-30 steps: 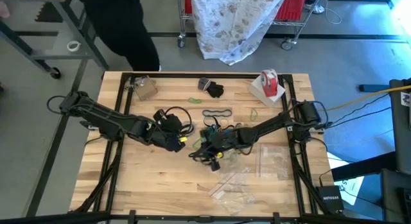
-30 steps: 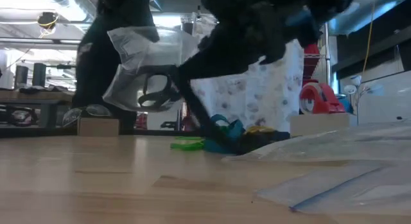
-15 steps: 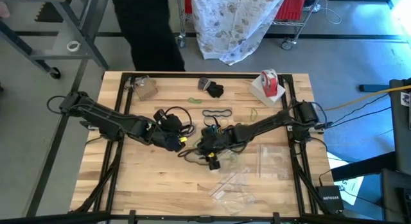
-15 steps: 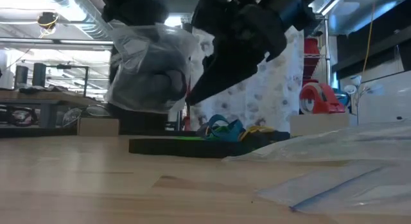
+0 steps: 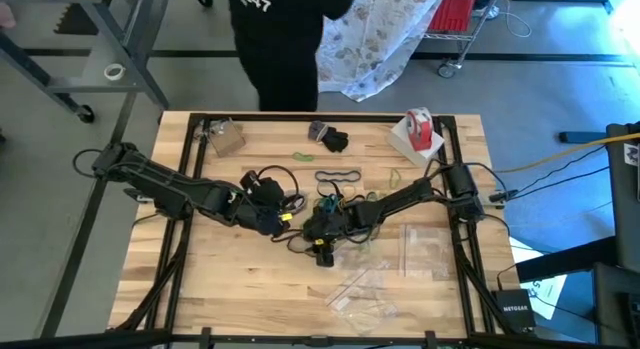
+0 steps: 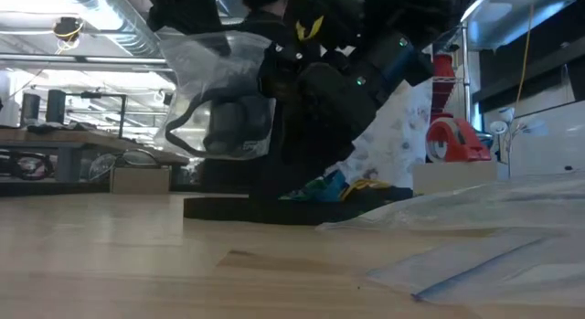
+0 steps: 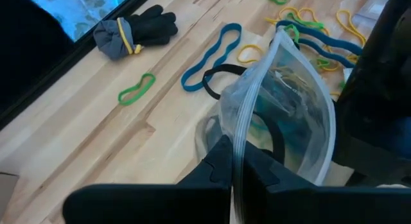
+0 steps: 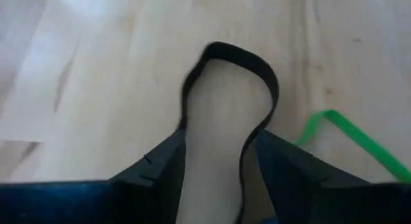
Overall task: Sort rubber bands
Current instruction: Put the black rubber band into the transparent zip bag
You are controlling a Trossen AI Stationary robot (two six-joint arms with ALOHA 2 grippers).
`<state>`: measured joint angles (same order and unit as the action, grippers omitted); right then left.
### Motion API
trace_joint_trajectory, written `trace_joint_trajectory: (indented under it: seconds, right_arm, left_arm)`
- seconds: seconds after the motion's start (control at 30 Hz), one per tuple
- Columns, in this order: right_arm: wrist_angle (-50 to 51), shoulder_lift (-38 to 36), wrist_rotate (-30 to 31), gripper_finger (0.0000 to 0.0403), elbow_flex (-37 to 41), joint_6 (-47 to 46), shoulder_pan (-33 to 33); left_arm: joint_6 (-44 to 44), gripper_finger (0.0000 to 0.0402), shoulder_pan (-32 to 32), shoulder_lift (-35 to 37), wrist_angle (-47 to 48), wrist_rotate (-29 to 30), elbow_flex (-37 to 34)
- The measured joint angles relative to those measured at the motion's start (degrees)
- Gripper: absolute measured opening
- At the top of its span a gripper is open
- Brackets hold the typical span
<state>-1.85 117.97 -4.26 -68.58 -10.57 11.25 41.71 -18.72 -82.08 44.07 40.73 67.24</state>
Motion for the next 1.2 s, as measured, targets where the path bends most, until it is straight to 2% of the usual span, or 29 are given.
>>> trace_joint_trajectory:
  seconds: [0.1, 0.23, 0.43, 0.6, 0.83, 0.97, 1.2]
  right_arm:
    - [-1.23, 0.00, -2.51, 0.0184, 0.00, -0.37, 0.33]
    - [-1.77, 0.43, -1.00, 0.0184, 0.00, -0.57, 1.22]
    - [-3.41, 1.18, -2.29, 0.0184, -0.02, -1.05, 1.59]
    - [-4.37, 2.39, 2.26, 0.0184, -0.05, -0.70, 1.94]
    - [-6.41, 3.92, 5.32, 0.0177, -0.15, 0.36, 2.02]
    - [-7.61, 4.13, 7.76, 0.0134, -0.09, 0.88, 2.03]
    - [-7.58, 4.15, 13.71, 0.0011, -0.07, 4.79, 1.88]
  left_arm:
    - [0.07, 0.0000, -0.02, 0.00, -0.13, 0.00, 0.00]
    - [0.20, 0.0000, -0.02, 0.00, -0.17, 0.00, 0.00]
    - [0.29, 0.0000, -0.04, 0.00, -0.23, -0.02, 0.00]
    - [0.31, 0.0000, -0.04, 0.00, -0.25, -0.02, 0.00]
    - [0.31, 0.0000, -0.08, 0.00, -0.44, -0.04, 0.00]
    - [0.04, 0.0000, -0.08, 0.00, -1.71, -0.04, 0.00]
    - [0.29, 0.0000, -0.08, 0.00, -1.96, -0.04, 0.00]
